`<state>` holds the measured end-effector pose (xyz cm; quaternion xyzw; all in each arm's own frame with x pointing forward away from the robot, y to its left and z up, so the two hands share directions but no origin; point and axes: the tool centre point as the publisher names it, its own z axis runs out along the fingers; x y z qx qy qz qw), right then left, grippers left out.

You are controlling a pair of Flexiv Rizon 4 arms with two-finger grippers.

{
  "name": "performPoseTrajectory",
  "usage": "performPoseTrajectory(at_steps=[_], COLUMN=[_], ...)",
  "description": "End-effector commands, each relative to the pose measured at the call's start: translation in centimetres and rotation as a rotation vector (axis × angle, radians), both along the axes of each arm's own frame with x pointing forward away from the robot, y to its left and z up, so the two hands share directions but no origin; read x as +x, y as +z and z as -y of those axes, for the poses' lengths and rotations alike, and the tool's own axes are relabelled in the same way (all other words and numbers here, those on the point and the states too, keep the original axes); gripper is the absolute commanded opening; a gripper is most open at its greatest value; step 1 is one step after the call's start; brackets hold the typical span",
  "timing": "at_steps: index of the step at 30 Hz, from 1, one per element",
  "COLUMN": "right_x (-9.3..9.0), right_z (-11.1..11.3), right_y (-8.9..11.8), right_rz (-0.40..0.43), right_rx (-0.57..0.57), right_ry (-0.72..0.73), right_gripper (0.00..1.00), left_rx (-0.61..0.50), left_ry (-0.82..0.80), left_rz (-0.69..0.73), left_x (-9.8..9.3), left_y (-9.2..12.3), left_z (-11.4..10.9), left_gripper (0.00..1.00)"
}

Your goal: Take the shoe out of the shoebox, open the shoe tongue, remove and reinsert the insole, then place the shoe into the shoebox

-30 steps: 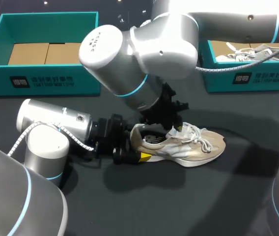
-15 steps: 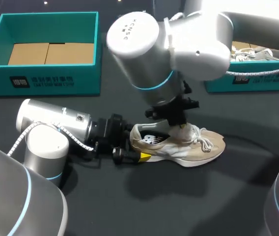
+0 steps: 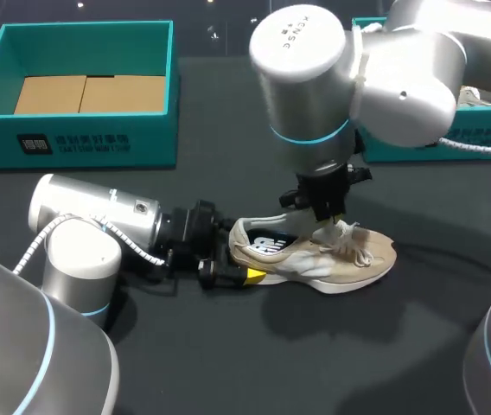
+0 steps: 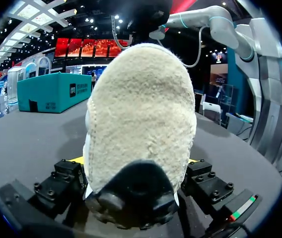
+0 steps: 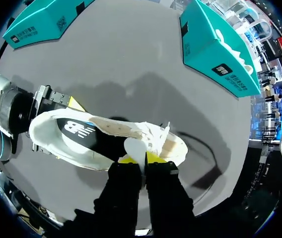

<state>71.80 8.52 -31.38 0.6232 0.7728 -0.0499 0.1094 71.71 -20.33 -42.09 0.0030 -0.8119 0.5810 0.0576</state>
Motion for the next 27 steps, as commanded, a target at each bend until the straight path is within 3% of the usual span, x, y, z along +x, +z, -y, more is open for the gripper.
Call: performPoseTrajectory(at_steps=[1, 17, 27], right_x=[0.3, -0.5, -0.2], right_z=[1.0, 5.2, 6.6], right_y=[-1.3, -2.6, -3.6], right_rz=[-0.059, -0.070, -0.103], right_rx=[0.159, 0.119, -0.010], right_ry=[0.018, -0.164, -0.257], right_gripper=[0.00, 0.00, 0.00], left_rx=[0.002, 0.002, 0.002], left_ry=[0.001, 0.001, 0.001], left_rz=[0.000, 0.000, 0.000], left_x=[-0.2, -0.2, -0.2], left_y=[-0.3, -0.3, -0.3], left_z=[-0.2, -0.2, -0.2], left_gripper=[0.00, 0.00, 0.00])
